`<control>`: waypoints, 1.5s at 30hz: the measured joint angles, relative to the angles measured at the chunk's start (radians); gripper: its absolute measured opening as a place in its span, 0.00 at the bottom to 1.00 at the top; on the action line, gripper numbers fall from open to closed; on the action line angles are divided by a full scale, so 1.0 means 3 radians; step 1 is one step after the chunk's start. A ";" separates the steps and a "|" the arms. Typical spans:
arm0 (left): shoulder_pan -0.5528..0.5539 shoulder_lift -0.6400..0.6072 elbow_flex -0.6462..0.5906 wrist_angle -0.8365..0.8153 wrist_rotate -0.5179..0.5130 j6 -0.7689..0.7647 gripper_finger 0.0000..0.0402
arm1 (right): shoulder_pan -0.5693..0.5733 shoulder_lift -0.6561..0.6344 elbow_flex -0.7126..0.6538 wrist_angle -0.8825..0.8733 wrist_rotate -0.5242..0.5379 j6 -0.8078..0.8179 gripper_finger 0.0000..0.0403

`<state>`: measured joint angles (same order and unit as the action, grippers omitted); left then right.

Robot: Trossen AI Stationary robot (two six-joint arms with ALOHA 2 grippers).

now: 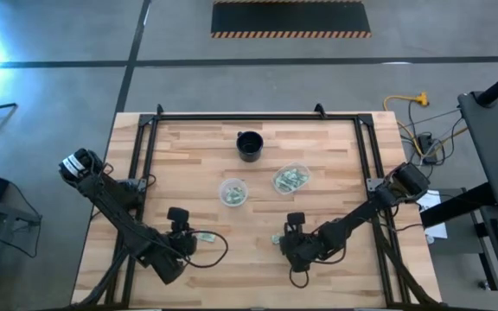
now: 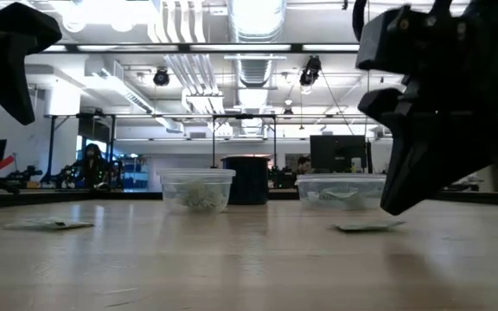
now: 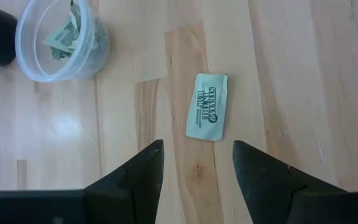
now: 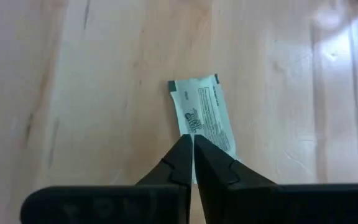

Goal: Pick and place Stevia / Truvia into bins
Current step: Put the green stevia packet into the right transparent container

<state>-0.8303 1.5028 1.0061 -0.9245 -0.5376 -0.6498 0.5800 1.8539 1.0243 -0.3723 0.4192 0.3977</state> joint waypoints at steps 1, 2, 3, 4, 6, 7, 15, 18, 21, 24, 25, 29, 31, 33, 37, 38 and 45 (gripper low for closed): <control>0.0000 0.0000 0.0000 0.0003 -0.0008 0.0000 0.44 | 0.0007 -0.0013 0.0010 -0.0020 0.0020 0.0003 0.02; 0.0000 0.0000 -0.0003 0.0006 -0.0015 0.0000 0.44 | 0.0017 -0.0019 0.0016 -0.0027 0.0040 0.0004 0.02; 0.0000 0.0000 -0.0005 0.0003 -0.0024 0.0000 0.44 | 0.0020 -0.0022 0.0022 -0.0023 0.0053 0.0007 0.02; 0.0000 0.0000 -0.0006 0.0005 -0.0043 0.0001 0.44 | 0.0023 -0.0023 0.0025 -0.0024 0.0053 0.0014 0.02; 0.0000 0.0000 -0.0014 0.0015 -0.0059 0.0001 0.44 | 0.0022 -0.0031 0.0036 -0.0019 0.0054 0.0024 0.02; 0.0000 0.0000 -0.0023 0.0024 -0.0063 0.0001 0.44 | 0.0021 -0.0037 0.0040 -0.0015 0.0063 0.0024 0.02; 0.0000 0.0000 -0.0247 0.0228 -0.0058 0.0003 0.44 | 0.0001 -0.0044 0.0011 0.0027 0.0005 0.0141 0.07; 0.0000 0.0000 -0.0302 0.0274 -0.0048 0.0000 0.44 | -0.0056 -0.0067 0.0011 0.0092 -0.0004 0.0129 0.15; 0.0000 0.0000 -0.0301 0.0320 -0.0029 0.0003 0.44 | -0.0159 -0.0087 0.0007 0.0134 -0.0063 0.0049 0.25; 0.0000 -0.0004 -0.0274 0.0321 0.0012 0.0004 0.44 | -0.0286 -0.0087 0.0007 0.0238 -0.0295 -0.0029 0.36; 0.0000 -0.0006 -0.0263 0.0321 0.0024 0.0004 0.44 | -0.0331 -0.0084 0.0007 0.0272 -0.0398 -0.0048 0.39; -0.0003 -0.0006 -0.0242 0.0320 0.0042 0.0004 0.44 | -0.0471 -0.0072 -0.0003 0.0388 -0.0620 -0.0190 0.51; -0.0003 -0.0008 -0.0242 0.0319 0.0044 0.0004 0.44 | -0.0508 -0.0075 -0.0003 0.0414 -0.0629 -0.0221 0.56; -0.0004 -0.0010 -0.0242 0.0320 0.0044 0.0004 0.44 | -0.0516 -0.0086 -0.0003 0.0408 -0.0637 -0.0232 0.59; -0.0004 -0.0010 -0.0242 0.0320 0.0045 0.0004 0.44 | -0.0539 -0.0073 -0.0006 0.0418 -0.0786 -0.0265 0.63; -0.0004 -0.0010 -0.0242 0.0320 0.0045 0.0004 0.44 | -0.0550 -0.0070 -0.0014 0.0419 -0.0811 -0.0259 0.64; -0.0004 -0.0011 -0.0243 0.0324 0.0050 0.0004 0.44 | -0.0596 -0.0068 -0.0064 0.0428 -0.0881 -0.0215 0.64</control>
<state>-0.8314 1.4994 0.9333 -0.8272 -0.5224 -0.6487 0.4011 1.8334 1.0052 -0.2439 0.1548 0.3330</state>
